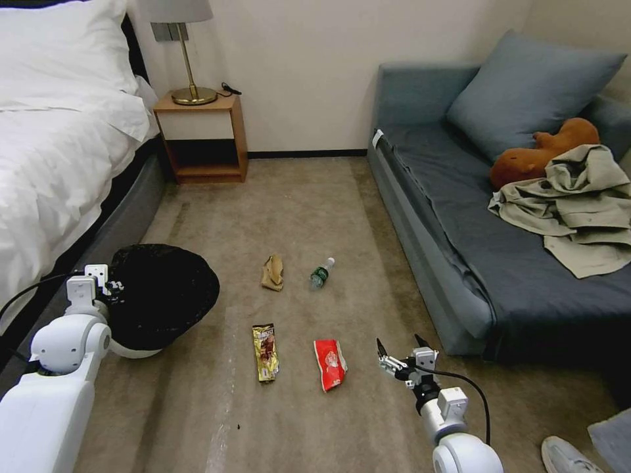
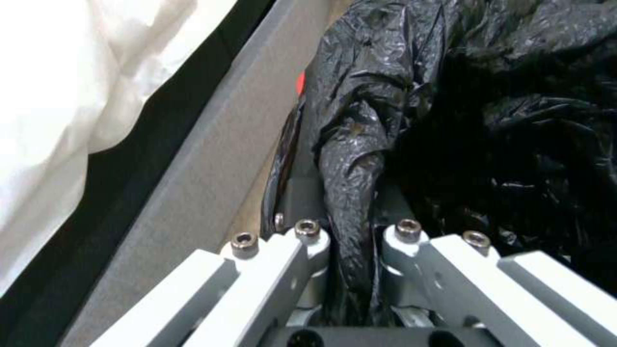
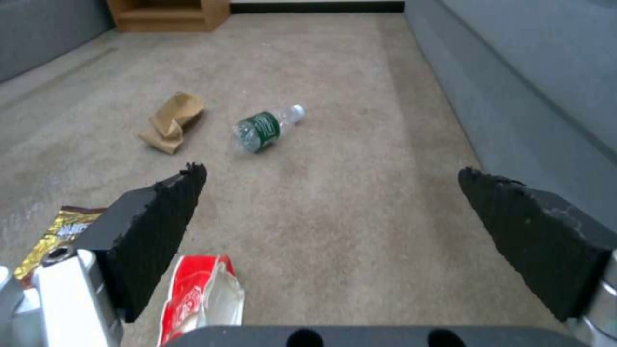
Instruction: Pick up the trash bin, then pick up the garbage on the floor and place it into the trash bin.
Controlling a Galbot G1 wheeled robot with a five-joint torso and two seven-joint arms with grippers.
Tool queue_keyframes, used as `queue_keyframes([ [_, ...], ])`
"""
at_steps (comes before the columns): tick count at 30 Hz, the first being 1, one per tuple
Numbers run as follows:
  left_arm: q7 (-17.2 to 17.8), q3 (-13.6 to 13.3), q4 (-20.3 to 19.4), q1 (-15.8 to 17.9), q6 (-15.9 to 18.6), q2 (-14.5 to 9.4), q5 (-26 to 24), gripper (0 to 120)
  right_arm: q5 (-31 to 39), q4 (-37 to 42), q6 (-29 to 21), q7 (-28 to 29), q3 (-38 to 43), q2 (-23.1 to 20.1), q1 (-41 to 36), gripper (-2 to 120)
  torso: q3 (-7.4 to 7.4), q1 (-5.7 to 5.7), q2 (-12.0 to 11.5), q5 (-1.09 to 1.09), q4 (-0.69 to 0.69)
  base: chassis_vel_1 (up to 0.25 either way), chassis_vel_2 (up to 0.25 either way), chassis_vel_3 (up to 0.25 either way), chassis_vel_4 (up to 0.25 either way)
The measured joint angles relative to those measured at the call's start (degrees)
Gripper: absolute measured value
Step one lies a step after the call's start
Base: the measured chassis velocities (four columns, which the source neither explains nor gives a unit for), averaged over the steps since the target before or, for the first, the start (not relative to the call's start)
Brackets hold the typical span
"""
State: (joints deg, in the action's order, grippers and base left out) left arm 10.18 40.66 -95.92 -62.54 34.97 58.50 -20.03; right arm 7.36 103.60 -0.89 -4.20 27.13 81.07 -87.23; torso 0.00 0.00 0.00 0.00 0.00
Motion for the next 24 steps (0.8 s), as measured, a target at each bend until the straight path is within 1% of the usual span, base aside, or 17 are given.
queue_keyframes([
  [19, -0.5, 0.1, 0.4, 0.2, -0.5, -0.1, 0.0, 4, -0.5, -1.3, -0.5, 0.0, -1.2, 0.0, 0.7, 100, 0.00, 0.00, 0.0, 0.00, 0.00, -0.067, 0.065, 0.069, -0.064],
  [24, -0.7, 0.8, 0.4, -0.1, -0.6, -0.3, -0.1, 4, -0.8, -2.0, -1.4, 0.0, -2.1, -0.3, 1.5, 100, 0.00, 0.00, 0.0, 0.00, 0.00, -0.067, 0.047, 0.058, -0.068],
])
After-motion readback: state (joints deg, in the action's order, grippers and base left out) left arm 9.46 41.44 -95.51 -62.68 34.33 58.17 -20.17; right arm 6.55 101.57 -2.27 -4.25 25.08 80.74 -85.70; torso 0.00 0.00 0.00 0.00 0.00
